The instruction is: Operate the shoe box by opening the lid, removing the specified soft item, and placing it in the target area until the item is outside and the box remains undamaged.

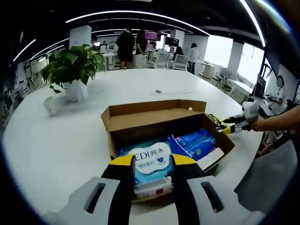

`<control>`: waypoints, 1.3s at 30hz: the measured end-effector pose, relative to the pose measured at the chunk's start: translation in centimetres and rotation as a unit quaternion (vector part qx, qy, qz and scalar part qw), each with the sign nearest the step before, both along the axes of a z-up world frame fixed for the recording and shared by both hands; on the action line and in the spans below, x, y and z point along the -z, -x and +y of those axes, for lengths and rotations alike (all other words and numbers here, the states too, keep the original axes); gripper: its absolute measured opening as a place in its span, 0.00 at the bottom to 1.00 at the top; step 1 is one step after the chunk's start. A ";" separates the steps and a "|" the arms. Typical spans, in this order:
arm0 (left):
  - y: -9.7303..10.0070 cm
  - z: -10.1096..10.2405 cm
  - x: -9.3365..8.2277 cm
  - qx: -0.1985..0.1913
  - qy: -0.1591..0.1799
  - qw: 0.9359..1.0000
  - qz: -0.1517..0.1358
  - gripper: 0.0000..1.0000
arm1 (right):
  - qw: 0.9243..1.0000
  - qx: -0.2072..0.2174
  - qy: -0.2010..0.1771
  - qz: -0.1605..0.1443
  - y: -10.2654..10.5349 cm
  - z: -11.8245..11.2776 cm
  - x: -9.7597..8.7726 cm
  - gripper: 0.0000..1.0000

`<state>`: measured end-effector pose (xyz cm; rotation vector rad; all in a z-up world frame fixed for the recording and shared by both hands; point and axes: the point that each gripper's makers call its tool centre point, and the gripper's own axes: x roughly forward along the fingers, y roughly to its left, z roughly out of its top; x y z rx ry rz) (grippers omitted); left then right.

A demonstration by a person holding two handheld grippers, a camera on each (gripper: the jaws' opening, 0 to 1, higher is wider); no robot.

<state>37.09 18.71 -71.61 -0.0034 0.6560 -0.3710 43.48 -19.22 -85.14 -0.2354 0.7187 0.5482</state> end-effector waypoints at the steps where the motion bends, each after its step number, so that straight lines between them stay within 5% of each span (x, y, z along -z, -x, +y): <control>1: 0.0 0.1 0.0 0.001 -0.002 1.000 0.000 0.29 | 1.000 0.000 0.000 0.000 0.0 -0.1 -0.1 0.49; 19: -0.4 1.5 1.4 0.017 -0.042 0.999 0.022 0.29 | 1.000 -0.004 -0.006 -0.017 1.6 0.8 -3.3 0.49; 39: 0.4 4.9 2.5 -0.015 -0.081 0.996 0.033 0.27 | 0.998 -0.036 -0.047 -0.036 2.5 6.2 -9.2 0.48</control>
